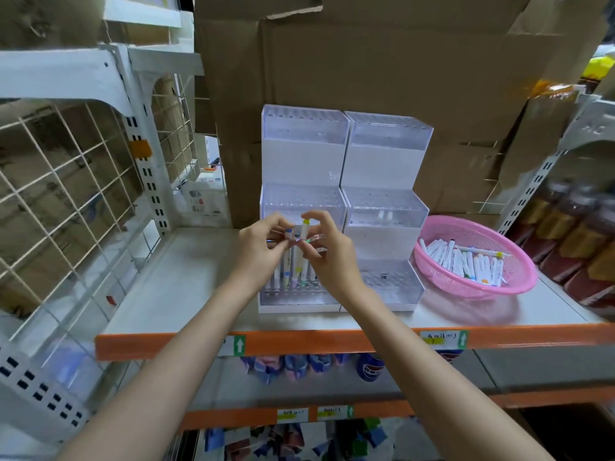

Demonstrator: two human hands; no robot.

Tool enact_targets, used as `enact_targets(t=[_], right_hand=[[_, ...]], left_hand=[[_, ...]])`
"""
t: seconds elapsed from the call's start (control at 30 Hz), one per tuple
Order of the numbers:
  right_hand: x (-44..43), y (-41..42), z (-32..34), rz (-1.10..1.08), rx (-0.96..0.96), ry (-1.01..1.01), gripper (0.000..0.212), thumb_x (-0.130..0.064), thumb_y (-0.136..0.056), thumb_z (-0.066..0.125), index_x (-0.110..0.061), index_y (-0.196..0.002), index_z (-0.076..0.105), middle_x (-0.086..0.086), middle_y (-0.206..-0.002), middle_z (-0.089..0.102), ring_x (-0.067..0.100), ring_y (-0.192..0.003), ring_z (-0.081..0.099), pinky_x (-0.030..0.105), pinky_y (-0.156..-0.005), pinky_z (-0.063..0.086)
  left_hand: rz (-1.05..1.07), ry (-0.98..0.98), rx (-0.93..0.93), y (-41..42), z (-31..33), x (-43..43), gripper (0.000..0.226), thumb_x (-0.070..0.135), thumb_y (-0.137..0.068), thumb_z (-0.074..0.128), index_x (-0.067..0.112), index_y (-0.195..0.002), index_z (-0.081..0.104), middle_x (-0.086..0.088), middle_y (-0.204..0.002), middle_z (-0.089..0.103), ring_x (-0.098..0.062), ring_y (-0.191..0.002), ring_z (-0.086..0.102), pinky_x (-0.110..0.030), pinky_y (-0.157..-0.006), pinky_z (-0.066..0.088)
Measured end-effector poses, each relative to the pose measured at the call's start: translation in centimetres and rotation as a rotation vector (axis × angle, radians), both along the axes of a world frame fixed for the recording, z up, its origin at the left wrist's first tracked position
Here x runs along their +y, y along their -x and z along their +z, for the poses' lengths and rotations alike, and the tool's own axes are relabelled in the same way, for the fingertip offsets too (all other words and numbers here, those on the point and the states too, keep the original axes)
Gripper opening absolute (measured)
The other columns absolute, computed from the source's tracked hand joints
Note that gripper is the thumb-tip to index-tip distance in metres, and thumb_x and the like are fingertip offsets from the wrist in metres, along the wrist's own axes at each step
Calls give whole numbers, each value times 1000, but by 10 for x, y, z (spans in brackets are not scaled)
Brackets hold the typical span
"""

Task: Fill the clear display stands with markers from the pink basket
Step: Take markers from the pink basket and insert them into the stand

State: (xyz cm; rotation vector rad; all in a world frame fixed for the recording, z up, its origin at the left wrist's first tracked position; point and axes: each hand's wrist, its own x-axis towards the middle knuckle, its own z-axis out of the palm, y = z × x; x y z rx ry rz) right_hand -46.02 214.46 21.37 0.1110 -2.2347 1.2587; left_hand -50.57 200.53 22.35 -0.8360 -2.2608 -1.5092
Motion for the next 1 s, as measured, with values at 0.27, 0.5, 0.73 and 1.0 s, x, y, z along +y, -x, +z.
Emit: enact_targets(t=[0.27, 0.5, 0.73, 1.0], right_hand=[[3, 6, -7, -12, -11, -23, 34, -7, -90, 65, -19, -119, 52, -10, -84, 54, 9, -61, 60, 18, -58, 45], [3, 5, -13, -25, -14, -9, 37, -9, -91, 64, -31, -116, 48, 3, -90, 59, 18, -69, 65, 25, -60, 49], [0, 3, -16, -43, -11, -19, 36, -9, -92, 63, -26, -120, 47, 3, -90, 61, 16, -69, 67, 26, -59, 50], [-2, 1, -16, -22, -42, -39, 34, -4, -92, 60, -17, -122, 49, -10, -86, 60, 6, -66, 65, 17, -59, 47]], left_hand=[[25, 71, 79, 4, 4, -3, 8, 8, -80, 74, 9, -88, 72, -3, -80, 71, -9, -75, 65, -13, -69, 49], [82, 209, 50, 4, -2, 4, 7, 9, -78, 75, 10, -85, 72, -10, -83, 69, -18, -74, 65, -23, -67, 47], [59, 310, 218, 4, -10, -1, 10, -1, -69, 78, 6, -75, 75, -9, -75, 68, -29, -79, 59, -23, -72, 37], [21, 357, 312, 4, -12, -6, 20, -6, -65, 78, 3, -82, 72, -10, -78, 68, -32, -81, 60, -20, -73, 36]])
